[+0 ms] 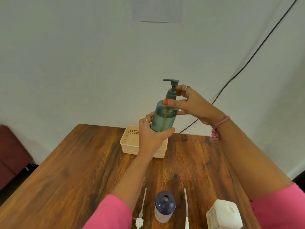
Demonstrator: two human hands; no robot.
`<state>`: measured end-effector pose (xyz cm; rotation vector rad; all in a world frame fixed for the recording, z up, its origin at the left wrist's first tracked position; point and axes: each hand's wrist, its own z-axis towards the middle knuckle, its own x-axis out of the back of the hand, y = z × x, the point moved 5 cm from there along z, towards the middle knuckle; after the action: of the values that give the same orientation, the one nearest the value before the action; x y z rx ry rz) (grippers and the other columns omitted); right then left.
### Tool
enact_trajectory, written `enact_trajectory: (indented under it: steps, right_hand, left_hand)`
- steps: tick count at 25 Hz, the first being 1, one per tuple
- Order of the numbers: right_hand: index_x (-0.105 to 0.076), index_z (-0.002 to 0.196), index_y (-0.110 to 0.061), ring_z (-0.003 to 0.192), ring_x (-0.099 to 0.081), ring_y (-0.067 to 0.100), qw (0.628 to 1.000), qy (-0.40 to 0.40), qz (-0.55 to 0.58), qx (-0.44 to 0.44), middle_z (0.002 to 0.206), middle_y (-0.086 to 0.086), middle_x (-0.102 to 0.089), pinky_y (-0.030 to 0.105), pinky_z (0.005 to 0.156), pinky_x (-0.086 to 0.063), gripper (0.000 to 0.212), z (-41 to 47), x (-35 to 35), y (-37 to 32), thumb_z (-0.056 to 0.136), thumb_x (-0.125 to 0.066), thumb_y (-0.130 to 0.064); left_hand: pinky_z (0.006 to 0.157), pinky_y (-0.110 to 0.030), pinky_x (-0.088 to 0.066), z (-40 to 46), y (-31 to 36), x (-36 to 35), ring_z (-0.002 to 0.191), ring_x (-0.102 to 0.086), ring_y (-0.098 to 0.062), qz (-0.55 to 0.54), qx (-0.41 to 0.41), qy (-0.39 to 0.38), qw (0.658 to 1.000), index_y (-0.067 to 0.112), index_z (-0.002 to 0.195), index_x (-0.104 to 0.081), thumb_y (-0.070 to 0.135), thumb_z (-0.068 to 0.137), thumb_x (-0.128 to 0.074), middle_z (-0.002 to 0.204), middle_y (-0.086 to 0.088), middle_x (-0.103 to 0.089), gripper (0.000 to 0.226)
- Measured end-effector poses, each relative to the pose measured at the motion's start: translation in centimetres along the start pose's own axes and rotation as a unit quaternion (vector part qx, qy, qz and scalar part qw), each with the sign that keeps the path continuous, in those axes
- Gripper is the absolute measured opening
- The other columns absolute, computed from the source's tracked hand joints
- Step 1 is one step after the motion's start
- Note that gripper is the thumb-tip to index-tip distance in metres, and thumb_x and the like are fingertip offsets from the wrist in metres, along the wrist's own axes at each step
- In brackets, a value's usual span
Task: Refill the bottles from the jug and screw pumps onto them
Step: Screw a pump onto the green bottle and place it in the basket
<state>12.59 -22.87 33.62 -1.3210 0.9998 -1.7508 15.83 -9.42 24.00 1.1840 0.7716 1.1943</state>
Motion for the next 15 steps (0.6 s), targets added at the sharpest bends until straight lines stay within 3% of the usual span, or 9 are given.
enact_trajectory:
  steps: [3, 6, 9, 11, 13, 15]
  right_hand:
    - [-0.061, 0.121, -0.023, 0.108, -0.063, 0.012, 0.997, -0.036, 0.066, 0.018, 0.124, -0.001, -0.062, 0.031, 0.081, -0.057, 0.032, -0.5, -0.1, -0.2, 0.089, -0.064, -0.022]
    - [-0.064, 0.109, -0.008, 0.101, -0.066, 0.019, 0.994, 0.038, 0.103, 0.024, 0.116, 0.008, -0.065, 0.037, 0.081, -0.058, 0.029, -0.2, -0.2, 0.1, 0.083, -0.071, -0.017]
    - [-0.057, 0.092, -0.011, 0.095, -0.067, 0.023, 0.988, 0.114, 0.1, 0.01, 0.111, 0.011, -0.064, 0.04, 0.077, -0.059, 0.034, -0.1, -0.9, 0.8, 0.072, -0.081, -0.024]
    - [-0.056, 0.092, -0.013, 0.095, -0.067, 0.022, 0.988, 0.136, 0.07, 0.011, 0.108, 0.007, -0.062, 0.038, 0.075, -0.06, 0.039, 0.0, -1.1, 1.0, 0.07, -0.082, -0.031]
    - [-0.059, 0.106, -0.013, 0.099, -0.067, 0.02, 0.993, 0.089, 0.081, -0.003, 0.114, 0.003, -0.062, 0.036, 0.077, -0.059, 0.044, 0.1, -0.8, 1.1, 0.073, -0.078, -0.034]
    - [-0.06, 0.121, -0.018, 0.106, -0.065, 0.019, 0.991, -0.011, 0.132, -0.027, 0.123, 0.0, -0.063, 0.038, 0.082, -0.057, 0.04, 0.1, -0.2, 1.2, 0.084, -0.067, -0.031]
  left_hand:
    - [0.071, -0.009, -0.043, 0.2, -0.1, 0.0, 0.108, -0.045, -0.006, 0.002, 0.002, 0.001, 1.0, 0.039, 0.117, -0.037, 0.028, 0.064, -0.086, 0.117, 0.006, -0.04, 0.073]
    - [0.074, -0.013, -0.045, 0.3, -0.2, 0.1, 0.108, -0.046, -0.007, 0.002, 0.003, 0.009, 1.0, 0.038, 0.116, -0.039, 0.028, 0.062, -0.087, 0.118, 0.005, -0.041, 0.073]
    - [0.075, -0.013, -0.046, 0.3, -0.4, 0.1, 0.108, -0.047, -0.008, 0.017, 0.001, 0.016, 1.0, 0.037, 0.116, -0.04, 0.028, 0.061, -0.088, 0.118, 0.004, -0.042, 0.073]
    - [0.075, -0.013, -0.045, 0.2, -0.5, 0.0, 0.108, -0.047, -0.008, 0.018, 0.004, 0.018, 1.0, 0.037, 0.114, -0.04, 0.028, 0.06, -0.088, 0.117, 0.003, -0.043, 0.073]
    - [0.075, -0.014, -0.044, 0.1, -0.6, -0.1, 0.108, -0.046, -0.009, 0.013, 0.008, 0.018, 1.0, 0.038, 0.114, -0.039, 0.029, 0.06, -0.088, 0.118, 0.003, -0.043, 0.073]
    - [0.073, -0.012, -0.043, 0.0, -0.6, -0.1, 0.108, -0.045, -0.008, 0.005, 0.013, 0.013, 1.0, 0.037, 0.114, -0.039, 0.027, 0.062, -0.088, 0.119, 0.003, -0.043, 0.073]
